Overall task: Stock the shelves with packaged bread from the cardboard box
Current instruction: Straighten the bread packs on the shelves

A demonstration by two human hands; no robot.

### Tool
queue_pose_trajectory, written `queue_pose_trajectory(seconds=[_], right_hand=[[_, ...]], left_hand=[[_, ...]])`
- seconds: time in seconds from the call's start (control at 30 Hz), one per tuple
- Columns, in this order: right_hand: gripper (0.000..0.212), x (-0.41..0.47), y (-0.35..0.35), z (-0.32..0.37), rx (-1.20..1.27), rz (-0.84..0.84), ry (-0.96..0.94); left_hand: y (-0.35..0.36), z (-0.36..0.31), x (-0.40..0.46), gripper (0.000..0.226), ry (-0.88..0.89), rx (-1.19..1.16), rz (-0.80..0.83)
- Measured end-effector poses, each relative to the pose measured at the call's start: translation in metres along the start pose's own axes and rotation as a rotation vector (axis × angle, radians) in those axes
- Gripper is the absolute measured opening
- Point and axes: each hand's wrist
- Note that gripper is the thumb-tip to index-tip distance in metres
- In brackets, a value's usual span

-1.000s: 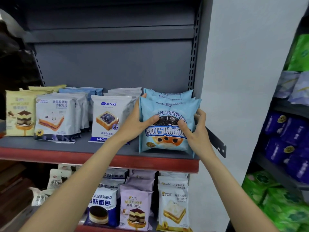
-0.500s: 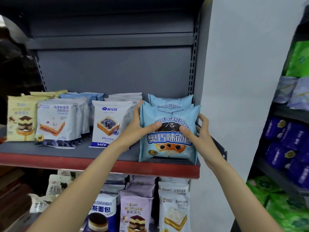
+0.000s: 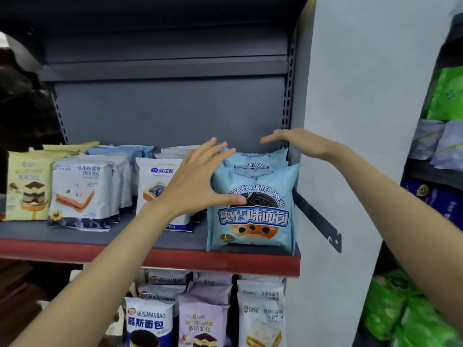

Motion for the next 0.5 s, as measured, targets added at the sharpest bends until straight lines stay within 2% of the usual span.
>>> queue_pose_trajectory(seconds=[0.07, 0.17, 0.4, 0.5], right_hand=[[0.048, 0.028, -0.006, 0.006, -0.094, 0.203, 0.119], [0.057, 0.046, -0.002, 0.008, -0.109, 0.368, 0.199], [0.054, 0.042, 0.01, 0.003, -0.047, 0.397, 0.194], [0.052, 0.045, 0.012, 0.001, -0.121, 0.316, 0.161]], left_hand=[[-0.008, -0.006, 0.009, 0.117, -0.025, 0.117, 0.117], [-0.012, -0.013, 0.02, 0.116, -0.059, 0.262, 0.237], [-0.011, -0.017, 0.015, 0.104, -0.033, 0.406, 0.278], [-0.011, -0.014, 0.015, 0.109, -0.008, 0.453, 0.29]])
Point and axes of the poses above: each hand's wrist, its own x-axis towards the middle knuckle, its own y-axis out of the palm, z = x × y, and after that the axes turned 13 degrees about z, right-handed
